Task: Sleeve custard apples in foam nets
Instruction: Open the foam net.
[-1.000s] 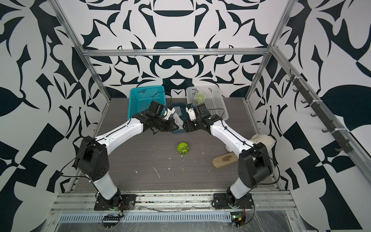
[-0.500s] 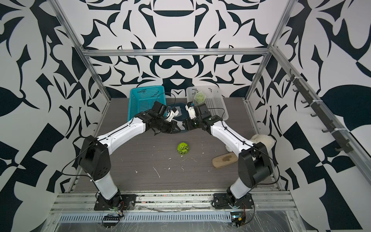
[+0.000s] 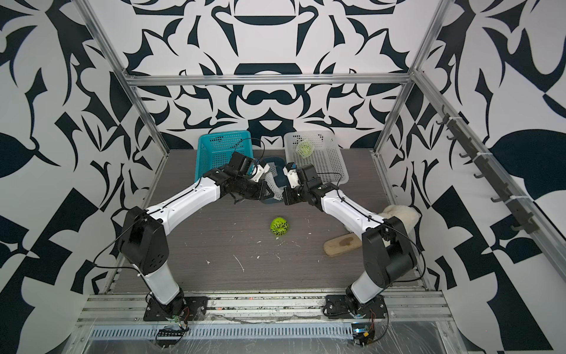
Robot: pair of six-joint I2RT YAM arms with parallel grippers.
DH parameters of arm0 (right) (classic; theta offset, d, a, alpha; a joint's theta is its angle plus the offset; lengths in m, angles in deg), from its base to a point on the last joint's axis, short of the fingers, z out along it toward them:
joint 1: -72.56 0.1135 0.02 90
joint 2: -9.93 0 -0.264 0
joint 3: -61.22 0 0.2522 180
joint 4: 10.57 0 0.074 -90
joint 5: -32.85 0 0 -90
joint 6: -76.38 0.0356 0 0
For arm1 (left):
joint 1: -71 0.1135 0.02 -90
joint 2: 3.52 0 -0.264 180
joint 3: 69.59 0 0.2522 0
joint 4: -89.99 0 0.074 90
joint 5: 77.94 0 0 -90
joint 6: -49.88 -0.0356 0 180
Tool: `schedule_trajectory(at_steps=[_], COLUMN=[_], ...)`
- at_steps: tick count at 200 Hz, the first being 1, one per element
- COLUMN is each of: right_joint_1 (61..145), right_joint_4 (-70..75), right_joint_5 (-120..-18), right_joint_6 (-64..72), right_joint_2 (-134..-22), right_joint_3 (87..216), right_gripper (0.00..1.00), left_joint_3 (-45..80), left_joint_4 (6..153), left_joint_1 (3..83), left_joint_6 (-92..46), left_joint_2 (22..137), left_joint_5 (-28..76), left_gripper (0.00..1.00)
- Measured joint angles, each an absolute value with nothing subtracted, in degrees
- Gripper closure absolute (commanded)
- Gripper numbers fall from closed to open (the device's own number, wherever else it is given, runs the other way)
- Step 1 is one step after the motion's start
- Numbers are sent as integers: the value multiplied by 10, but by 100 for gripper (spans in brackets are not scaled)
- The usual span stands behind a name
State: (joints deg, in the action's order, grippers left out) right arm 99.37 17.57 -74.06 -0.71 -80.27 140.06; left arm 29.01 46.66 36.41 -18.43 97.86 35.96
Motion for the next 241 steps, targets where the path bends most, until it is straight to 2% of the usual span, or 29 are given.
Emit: schedule_trajectory(at_steps=[27,56,60,81,133,241], right_joint_1=[993,993,993,993,992,988], right_joint_4=[182,195,196,204,223,213], right_joint_5=[-723,-694,-691,-671,-641,-628], right_joint_6=[19,67,73,111,175,240], right_joint_2=[-789,-773,-771,-763,-746,-738], right_joint_3=[1400,1400,1400,1400,1392,1391], right_gripper=[100,100,100,100,100,100], left_joint_3=[290,290,290,286,252,192], left_joint_4=[468,471,472,481,511,584], left_joint_1=[366,366,366,366,366,307], left_joint_6=[-175,-171,-171,-163,-155,-158], left_joint_2=[979,978,978,975,938,898], left_joint_5=[343,325,323,309,260,181], left_gripper=[21,16,10,4,0,0])
